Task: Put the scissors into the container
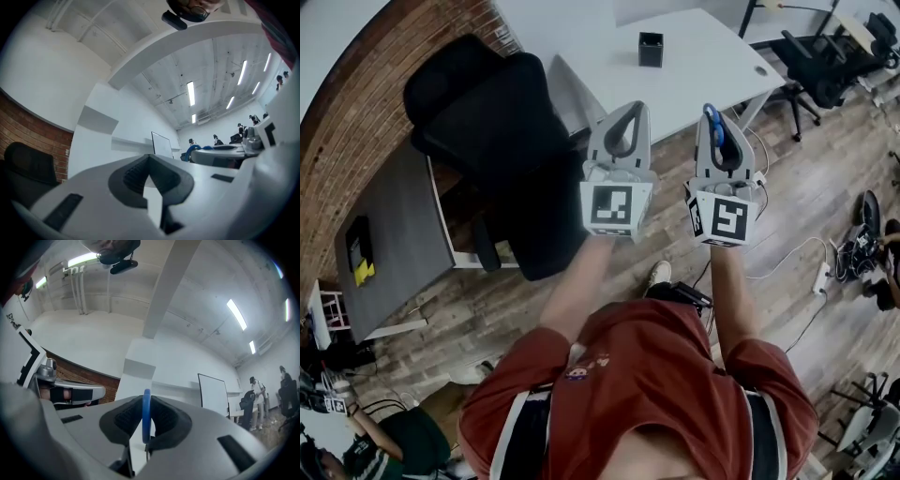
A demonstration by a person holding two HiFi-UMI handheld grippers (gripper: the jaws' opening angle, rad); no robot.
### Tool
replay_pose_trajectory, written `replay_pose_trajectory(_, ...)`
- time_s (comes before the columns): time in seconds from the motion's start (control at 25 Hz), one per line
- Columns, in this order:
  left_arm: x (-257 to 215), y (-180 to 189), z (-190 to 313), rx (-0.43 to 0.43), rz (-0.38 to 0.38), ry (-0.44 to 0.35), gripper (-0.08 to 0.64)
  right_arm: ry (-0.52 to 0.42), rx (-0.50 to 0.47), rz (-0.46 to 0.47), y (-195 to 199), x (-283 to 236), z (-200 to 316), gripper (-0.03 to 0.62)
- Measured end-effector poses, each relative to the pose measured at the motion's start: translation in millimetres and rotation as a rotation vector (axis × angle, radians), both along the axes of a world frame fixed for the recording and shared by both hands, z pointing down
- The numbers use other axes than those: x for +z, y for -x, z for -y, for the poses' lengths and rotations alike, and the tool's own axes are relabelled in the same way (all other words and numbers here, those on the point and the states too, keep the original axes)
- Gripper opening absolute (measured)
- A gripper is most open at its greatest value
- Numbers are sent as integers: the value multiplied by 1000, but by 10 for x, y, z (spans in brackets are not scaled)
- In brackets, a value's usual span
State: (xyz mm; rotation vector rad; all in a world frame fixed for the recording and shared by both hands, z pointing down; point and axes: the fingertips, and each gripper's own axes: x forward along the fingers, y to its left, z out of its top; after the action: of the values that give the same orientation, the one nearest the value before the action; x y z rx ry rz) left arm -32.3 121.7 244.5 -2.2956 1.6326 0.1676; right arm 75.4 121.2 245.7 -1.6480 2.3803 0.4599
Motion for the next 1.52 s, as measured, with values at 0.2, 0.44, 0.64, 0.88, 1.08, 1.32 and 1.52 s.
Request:
replay_pose_trajectory(0.2, -29, -215, 365, -11, 8, -1, 12, 8, -20, 0, -205, -14, 332, 55)
replay_pose_trajectory(0.44, 8, -399, 763, -24, 16, 6, 12, 17, -51, -5, -322, 3, 710, 55)
replay_pose_trajectory(0.64, 12, -557, 1066, -39, 11, 5, 12, 13, -74, -8, -441, -22, 992, 55)
replay_pose_trajectory(0.88, 60, -675, 1273, -64, 31, 4, 12, -3, -106, 1, -487, -35, 1212, 55)
replay_pose_trajectory(1.08, 161, -665, 1402, -84, 36, 21, 12, -8, -117, 5, -496, -2, 1339, 55)
replay_pose_trajectory(1.32, 166, -614, 1641, -100, 11, 23, 12, -2, -114, 13, -519, 55, 1572, 55)
replay_pose_trajectory(1.52, 173, -553, 1955, -87, 14, 9, 12, 2, -102, 5, -454, 115, 1834, 55)
